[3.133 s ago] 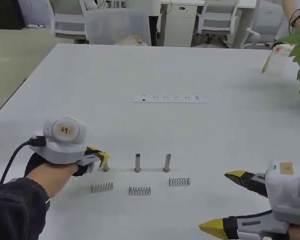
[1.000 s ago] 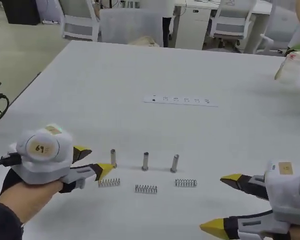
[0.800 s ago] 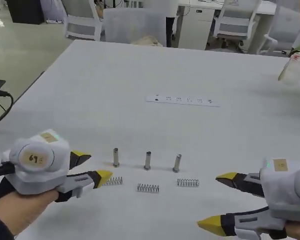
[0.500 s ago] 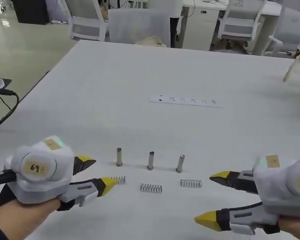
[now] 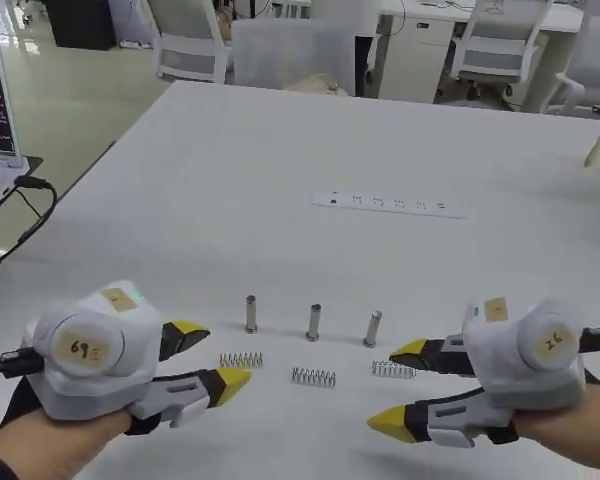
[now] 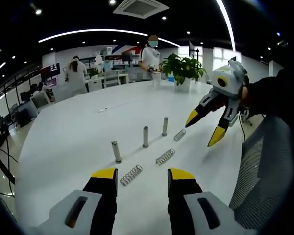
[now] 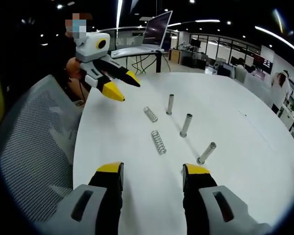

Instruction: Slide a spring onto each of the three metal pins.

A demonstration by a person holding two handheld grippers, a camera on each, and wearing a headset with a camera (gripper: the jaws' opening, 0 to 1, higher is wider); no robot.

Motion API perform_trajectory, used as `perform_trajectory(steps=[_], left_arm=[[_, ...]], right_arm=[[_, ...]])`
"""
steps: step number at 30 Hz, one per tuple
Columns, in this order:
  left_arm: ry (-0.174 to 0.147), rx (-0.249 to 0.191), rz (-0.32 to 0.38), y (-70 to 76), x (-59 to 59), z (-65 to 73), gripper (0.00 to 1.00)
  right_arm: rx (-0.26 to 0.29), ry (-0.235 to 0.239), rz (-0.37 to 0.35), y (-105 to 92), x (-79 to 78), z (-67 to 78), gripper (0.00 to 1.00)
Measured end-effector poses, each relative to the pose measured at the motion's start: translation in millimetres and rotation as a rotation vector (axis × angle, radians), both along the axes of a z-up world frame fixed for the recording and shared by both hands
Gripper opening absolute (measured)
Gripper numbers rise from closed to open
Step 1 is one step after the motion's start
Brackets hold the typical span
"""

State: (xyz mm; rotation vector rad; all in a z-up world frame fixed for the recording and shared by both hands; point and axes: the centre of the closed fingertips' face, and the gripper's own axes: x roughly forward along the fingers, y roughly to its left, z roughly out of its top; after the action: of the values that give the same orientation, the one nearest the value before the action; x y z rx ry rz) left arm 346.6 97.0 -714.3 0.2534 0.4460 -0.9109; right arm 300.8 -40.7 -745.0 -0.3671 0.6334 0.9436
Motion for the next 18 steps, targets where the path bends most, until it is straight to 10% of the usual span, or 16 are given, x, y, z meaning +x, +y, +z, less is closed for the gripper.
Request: perform_trajectory(steps=[18], left_arm=[[0.014,0.008,-0.038,-6.4,-10.5,-1.9,0.34]], right_arm=[[-0.03,0.021,0.054,26.4,24.1,-21.7,0.31]])
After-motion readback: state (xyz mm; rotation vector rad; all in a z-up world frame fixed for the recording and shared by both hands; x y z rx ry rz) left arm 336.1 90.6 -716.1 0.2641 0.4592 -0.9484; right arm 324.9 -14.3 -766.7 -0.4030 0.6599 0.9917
